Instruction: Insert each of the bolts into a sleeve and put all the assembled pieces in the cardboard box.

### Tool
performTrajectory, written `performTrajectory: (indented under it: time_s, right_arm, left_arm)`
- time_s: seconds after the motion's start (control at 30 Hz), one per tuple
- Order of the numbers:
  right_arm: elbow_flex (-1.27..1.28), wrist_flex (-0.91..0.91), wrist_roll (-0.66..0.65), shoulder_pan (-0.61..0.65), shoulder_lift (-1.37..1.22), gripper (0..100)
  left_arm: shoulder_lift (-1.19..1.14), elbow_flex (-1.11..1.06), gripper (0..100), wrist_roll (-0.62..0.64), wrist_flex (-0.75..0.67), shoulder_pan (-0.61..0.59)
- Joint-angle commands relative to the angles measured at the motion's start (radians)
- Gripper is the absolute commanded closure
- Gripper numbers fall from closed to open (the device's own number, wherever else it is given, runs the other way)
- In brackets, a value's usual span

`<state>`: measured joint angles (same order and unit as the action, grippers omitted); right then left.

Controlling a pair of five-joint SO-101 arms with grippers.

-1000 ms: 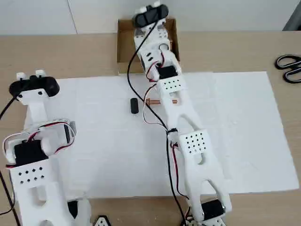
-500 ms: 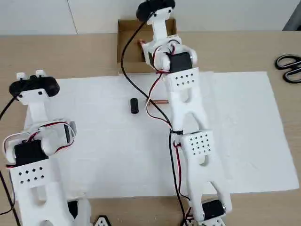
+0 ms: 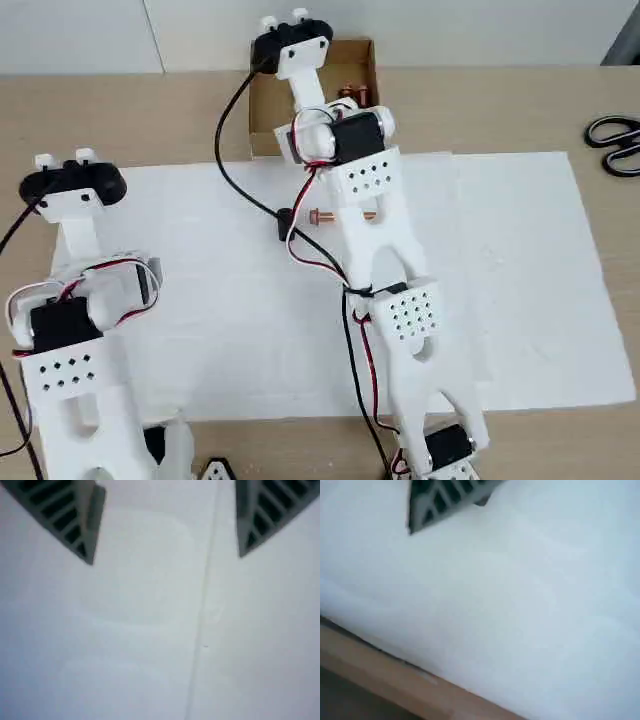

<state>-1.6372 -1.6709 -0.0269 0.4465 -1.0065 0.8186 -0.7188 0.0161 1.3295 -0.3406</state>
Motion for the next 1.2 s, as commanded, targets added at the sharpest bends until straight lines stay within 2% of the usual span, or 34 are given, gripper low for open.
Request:
performTrajectory:
  time_s: [0.0,0.17,0.33,0.7,0.87,1.17]
  right_arm:
    - [-0.04,-0.018,-0.009,0.008,0.079,80.5]
    - [-0.04,-0.027,-0.008,0.002,0.091,80.5]
    - [0.011,-0.031,-0.009,0.002,0.232,80.5]
    - [0.838,-0.008,-0.003,0.025,0.743,80.5]
    - [0.899,0.002,-0.002,0.068,0.719,80.5]
    - [0.896,0.105,-0.009,0.13,0.509,80.5]
  left_arm:
    - [0.02,0.002,82,0.003,0.003,-0.005]
    - [0.02,0.002,82,0.003,0.003,-0.005]
    - [0.02,0.002,82,0.003,0.003,-0.005]
    - [0.018,0.001,82,0.003,0.003,-0.005]
    - [0.018,0.001,82,0.003,0.003,-0.003]
    - [0.018,-0.05,82,0.003,-0.005,-0.003]
